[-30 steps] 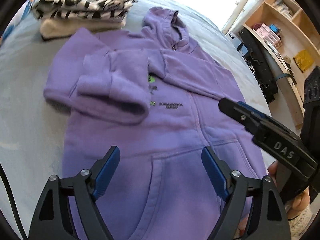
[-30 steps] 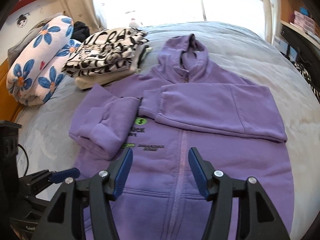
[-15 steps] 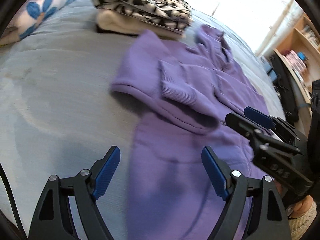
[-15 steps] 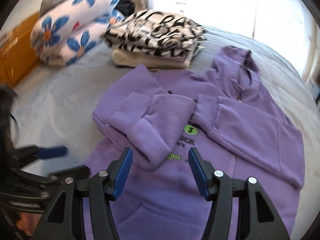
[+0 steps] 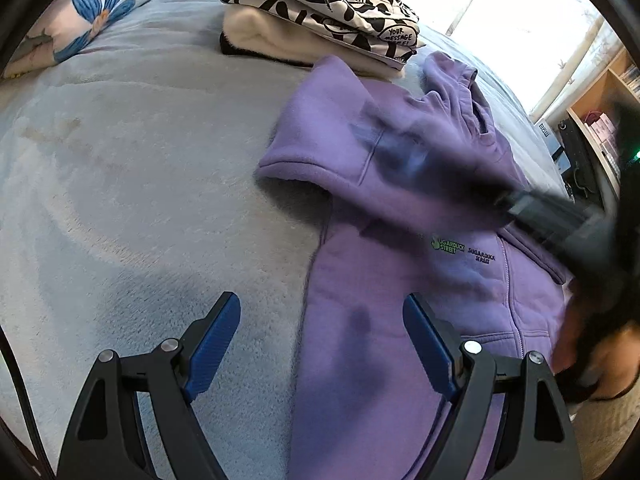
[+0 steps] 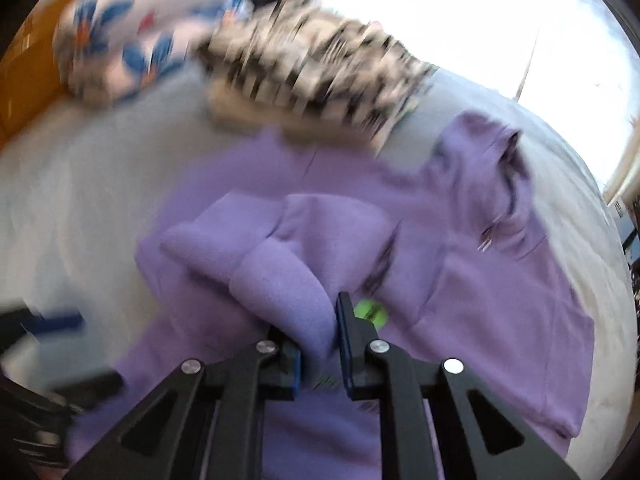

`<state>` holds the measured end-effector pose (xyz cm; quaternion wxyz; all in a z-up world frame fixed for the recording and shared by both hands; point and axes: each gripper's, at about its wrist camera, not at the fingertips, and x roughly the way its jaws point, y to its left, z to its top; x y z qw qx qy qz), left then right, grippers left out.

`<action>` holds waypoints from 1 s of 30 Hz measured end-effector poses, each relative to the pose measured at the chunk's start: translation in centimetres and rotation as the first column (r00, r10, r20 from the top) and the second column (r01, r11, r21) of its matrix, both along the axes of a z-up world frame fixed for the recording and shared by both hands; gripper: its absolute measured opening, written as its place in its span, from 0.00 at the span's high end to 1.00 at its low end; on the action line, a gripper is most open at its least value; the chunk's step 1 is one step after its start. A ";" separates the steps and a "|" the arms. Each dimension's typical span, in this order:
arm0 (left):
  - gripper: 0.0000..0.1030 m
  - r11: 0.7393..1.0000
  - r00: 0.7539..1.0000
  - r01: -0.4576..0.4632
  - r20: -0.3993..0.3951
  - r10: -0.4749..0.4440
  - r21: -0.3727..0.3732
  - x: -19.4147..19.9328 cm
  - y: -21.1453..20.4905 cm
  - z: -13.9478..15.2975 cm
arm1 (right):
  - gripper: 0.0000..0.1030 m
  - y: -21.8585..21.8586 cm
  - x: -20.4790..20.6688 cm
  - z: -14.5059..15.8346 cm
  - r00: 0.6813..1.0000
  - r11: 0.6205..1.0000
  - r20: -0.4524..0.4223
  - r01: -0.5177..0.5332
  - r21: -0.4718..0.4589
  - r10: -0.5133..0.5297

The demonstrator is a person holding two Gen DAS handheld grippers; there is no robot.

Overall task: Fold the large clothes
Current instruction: 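Fold the body edge inward, release, then grasp a cuff with the right tool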

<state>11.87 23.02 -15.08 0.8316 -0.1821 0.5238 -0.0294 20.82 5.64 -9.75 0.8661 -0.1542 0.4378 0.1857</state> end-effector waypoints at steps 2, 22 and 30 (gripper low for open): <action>0.20 1.000 1.000 0.011 0.006 -0.011 0.004 0.1 -0.5 0.1 | 0.87 -2.3 0.5 3.1 0.997 0.996 0.061 0.032 0.086 -0.037; 0.20 0.993 0.994 0.107 0.003 -0.107 0.041 8.7 -4.5 0.9 | 0.58 -25.1 3.2 -1.8 0.863 0.840 -0.258 0.492 0.227 -0.435; 0.20 0.995 0.995 0.086 -0.057 -0.084 0.041 15.9 -3.8 -1.6 | 0.57 -18.7 6.4 1.3 0.944 0.918 -0.170 0.317 0.238 -0.282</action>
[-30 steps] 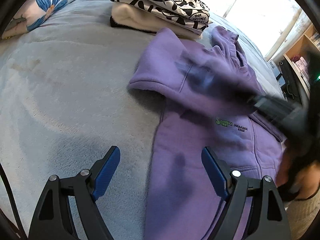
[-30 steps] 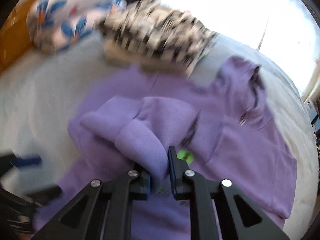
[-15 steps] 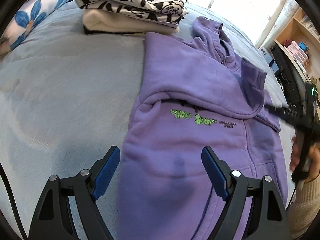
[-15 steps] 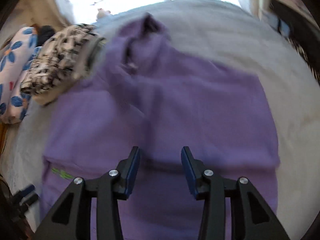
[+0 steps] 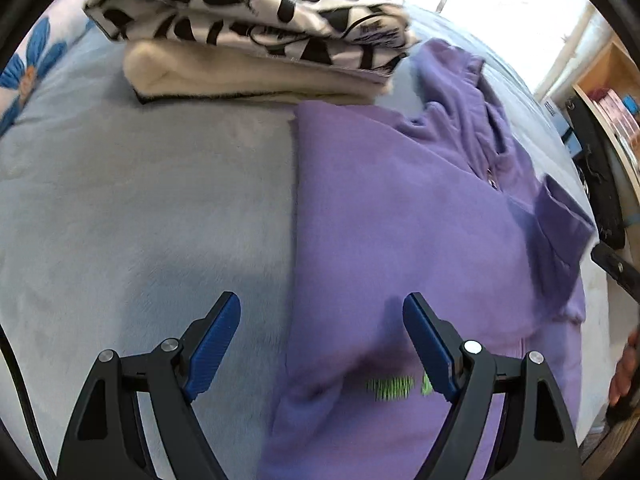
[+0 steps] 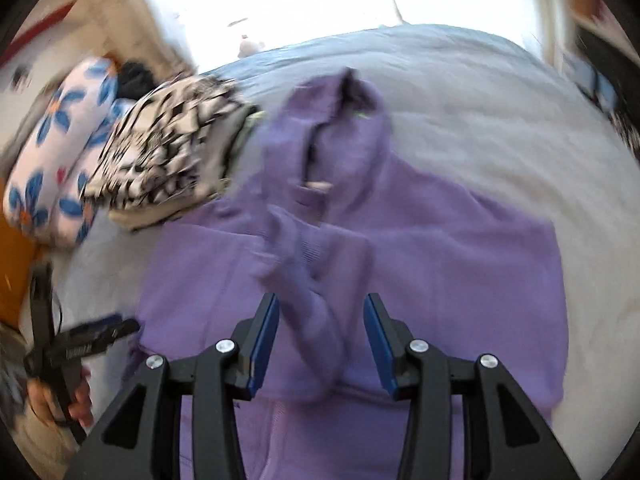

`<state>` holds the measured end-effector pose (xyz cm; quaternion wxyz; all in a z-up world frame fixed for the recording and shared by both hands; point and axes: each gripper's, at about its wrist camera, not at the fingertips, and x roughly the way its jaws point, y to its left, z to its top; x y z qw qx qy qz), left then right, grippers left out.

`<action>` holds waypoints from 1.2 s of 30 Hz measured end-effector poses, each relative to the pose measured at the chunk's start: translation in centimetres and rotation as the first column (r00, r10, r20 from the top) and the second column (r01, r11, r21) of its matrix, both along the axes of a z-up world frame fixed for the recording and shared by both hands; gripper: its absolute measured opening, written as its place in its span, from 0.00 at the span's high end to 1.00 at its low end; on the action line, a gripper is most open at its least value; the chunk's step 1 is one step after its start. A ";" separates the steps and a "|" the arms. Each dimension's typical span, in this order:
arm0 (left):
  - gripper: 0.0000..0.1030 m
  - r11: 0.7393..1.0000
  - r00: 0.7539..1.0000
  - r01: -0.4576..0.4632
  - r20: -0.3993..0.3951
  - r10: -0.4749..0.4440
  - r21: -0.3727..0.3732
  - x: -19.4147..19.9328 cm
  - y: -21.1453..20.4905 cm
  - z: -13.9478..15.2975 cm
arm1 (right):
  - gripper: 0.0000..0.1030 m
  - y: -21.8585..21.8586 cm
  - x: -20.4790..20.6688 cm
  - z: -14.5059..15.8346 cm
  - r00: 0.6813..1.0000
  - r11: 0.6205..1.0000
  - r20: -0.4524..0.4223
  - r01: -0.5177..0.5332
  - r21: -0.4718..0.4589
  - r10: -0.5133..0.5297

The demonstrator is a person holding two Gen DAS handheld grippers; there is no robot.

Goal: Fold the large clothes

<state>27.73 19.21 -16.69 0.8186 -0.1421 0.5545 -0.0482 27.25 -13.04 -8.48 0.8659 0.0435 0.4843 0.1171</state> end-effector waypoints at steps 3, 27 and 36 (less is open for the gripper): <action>0.20 1.000 1.000 0.001 -0.012 -0.001 -0.027 1.5 0.0 -0.8 | 0.57 3.6 0.5 0.0 0.996 0.991 0.031 -0.075 -0.112 0.079; 0.20 0.997 0.998 0.051 -0.032 -0.050 0.057 5.2 -2.0 -2.8 | 0.39 -13.8 2.1 -5.7 0.956 0.946 -0.182 0.265 0.189 -0.231; 0.60 0.997 0.998 0.059 0.008 -0.059 0.044 8.1 -2.6 -2.4 | 0.87 -9.4 4.7 -8.0 0.977 0.984 -0.187 0.130 0.124 -0.106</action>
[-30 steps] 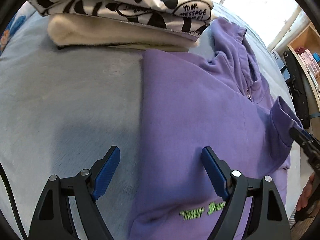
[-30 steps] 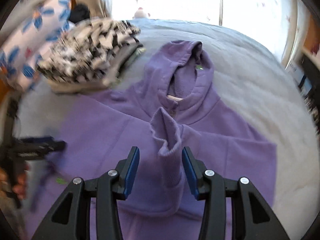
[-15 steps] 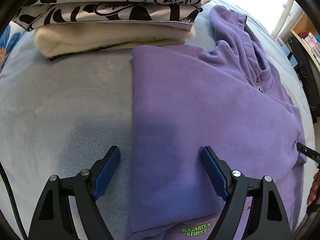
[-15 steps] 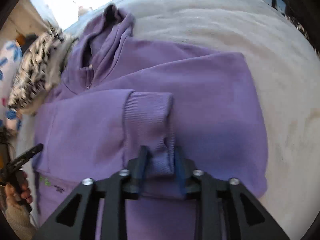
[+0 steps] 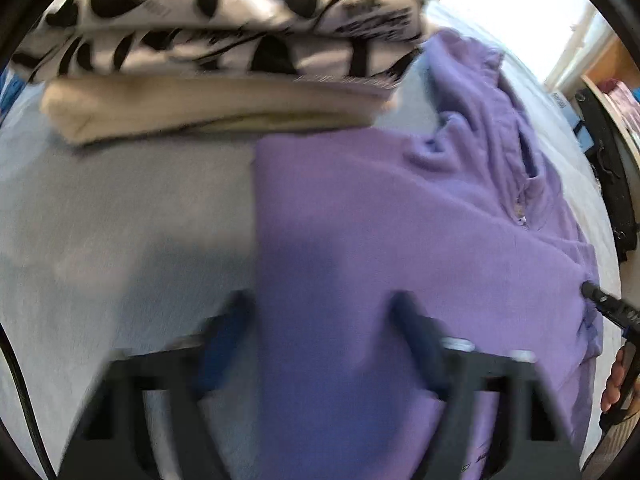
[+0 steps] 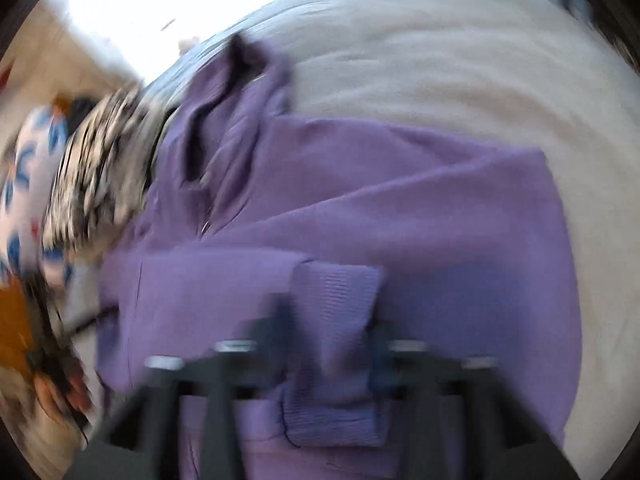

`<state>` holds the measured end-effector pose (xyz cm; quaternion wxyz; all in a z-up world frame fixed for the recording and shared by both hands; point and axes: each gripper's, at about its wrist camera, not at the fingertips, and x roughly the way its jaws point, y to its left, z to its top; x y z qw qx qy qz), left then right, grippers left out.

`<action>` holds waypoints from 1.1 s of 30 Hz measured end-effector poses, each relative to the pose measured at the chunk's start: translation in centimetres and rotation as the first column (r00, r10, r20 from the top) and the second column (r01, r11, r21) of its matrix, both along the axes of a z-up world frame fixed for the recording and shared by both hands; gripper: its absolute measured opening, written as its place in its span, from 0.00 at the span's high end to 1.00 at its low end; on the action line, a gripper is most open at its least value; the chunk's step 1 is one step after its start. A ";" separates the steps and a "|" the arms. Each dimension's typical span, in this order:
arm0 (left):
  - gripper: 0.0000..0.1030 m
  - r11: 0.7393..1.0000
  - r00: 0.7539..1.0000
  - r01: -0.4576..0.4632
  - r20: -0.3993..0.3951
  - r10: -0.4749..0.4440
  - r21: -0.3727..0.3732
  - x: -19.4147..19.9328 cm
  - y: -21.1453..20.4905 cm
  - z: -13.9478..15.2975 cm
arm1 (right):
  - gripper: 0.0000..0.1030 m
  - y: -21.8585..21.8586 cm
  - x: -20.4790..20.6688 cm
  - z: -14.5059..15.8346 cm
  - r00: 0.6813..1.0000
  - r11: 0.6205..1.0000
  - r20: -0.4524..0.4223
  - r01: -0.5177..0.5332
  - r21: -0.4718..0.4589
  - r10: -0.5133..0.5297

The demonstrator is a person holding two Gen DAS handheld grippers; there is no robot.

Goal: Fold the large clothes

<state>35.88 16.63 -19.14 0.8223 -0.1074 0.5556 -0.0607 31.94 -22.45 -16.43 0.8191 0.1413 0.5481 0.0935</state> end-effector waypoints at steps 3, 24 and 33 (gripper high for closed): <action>0.82 0.998 0.998 -0.016 0.059 0.012 0.062 -0.1 -0.6 1.0 | 0.88 1.7 -0.6 1.8 0.994 0.992 0.090 -0.051 -0.119 0.062; 0.57 0.986 0.975 -0.043 0.221 0.006 0.162 -6.3 -1.5 5.6 | 0.69 1.2 -3.2 3.8 0.986 0.987 0.155 0.084 -0.135 -0.062; 0.30 0.996 0.984 0.041 0.169 -0.054 0.079 -9.0 -9.0 4.6 | 0.69 11.4 -5.4 1.8 0.980 0.986 0.128 -0.139 -0.097 0.150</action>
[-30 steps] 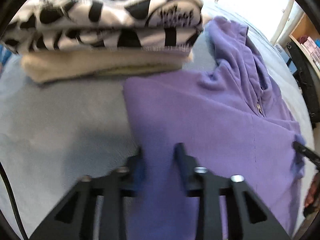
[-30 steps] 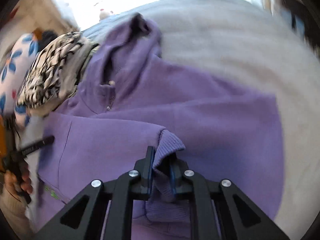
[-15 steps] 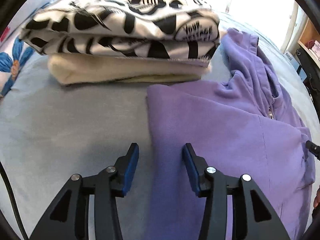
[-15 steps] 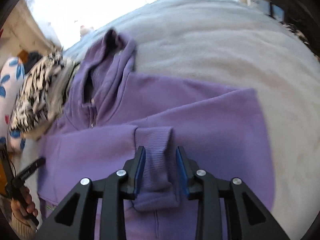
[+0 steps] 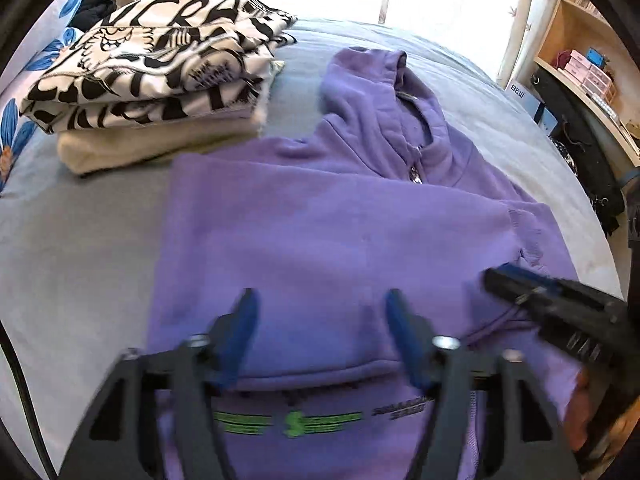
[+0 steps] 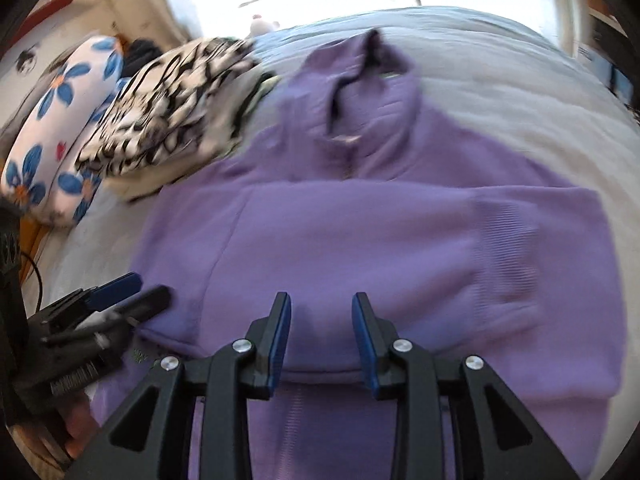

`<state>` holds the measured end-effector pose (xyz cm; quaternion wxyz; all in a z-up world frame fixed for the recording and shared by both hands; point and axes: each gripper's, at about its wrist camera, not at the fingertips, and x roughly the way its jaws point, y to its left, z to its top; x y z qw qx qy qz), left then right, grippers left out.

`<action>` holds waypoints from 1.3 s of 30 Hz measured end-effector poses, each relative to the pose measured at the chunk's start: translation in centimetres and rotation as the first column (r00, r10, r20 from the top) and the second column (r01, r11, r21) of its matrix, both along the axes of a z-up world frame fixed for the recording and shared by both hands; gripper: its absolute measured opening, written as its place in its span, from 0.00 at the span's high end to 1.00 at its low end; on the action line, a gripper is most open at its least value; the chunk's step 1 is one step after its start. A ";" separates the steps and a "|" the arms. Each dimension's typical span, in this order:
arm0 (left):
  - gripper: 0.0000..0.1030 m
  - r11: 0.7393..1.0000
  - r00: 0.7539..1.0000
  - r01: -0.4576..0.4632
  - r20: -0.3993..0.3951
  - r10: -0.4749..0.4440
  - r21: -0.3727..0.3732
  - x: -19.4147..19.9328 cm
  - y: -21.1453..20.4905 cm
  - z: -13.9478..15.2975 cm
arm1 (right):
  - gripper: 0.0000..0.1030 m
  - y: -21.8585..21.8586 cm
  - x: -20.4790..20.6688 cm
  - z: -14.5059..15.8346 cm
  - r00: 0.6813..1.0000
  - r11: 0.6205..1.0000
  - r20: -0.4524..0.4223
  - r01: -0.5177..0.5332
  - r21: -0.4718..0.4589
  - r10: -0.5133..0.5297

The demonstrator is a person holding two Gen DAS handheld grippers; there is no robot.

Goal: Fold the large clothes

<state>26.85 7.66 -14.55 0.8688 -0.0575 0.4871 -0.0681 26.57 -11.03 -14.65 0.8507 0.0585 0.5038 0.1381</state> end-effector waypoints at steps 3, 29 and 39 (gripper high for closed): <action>0.30 0.994 1.000 -0.022 -0.009 0.023 0.106 0.3 -0.7 -2.1 | 0.69 0.5 0.1 -1.4 1.000 1.000 -0.020 -0.013 -0.019 0.012; 0.32 0.990 0.990 -0.135 -0.038 0.137 0.039 -3.0 6.4 -0.9 | 0.90 -8.8 -2.6 0.7 0.983 0.982 -0.006 0.183 -0.042 -0.183; 0.31 0.991 0.992 -0.122 -0.004 0.123 0.047 -7.3 6.4 2.9 | 0.66 -7.9 -7.1 5.1 0.981 0.981 0.078 0.181 -0.072 -0.176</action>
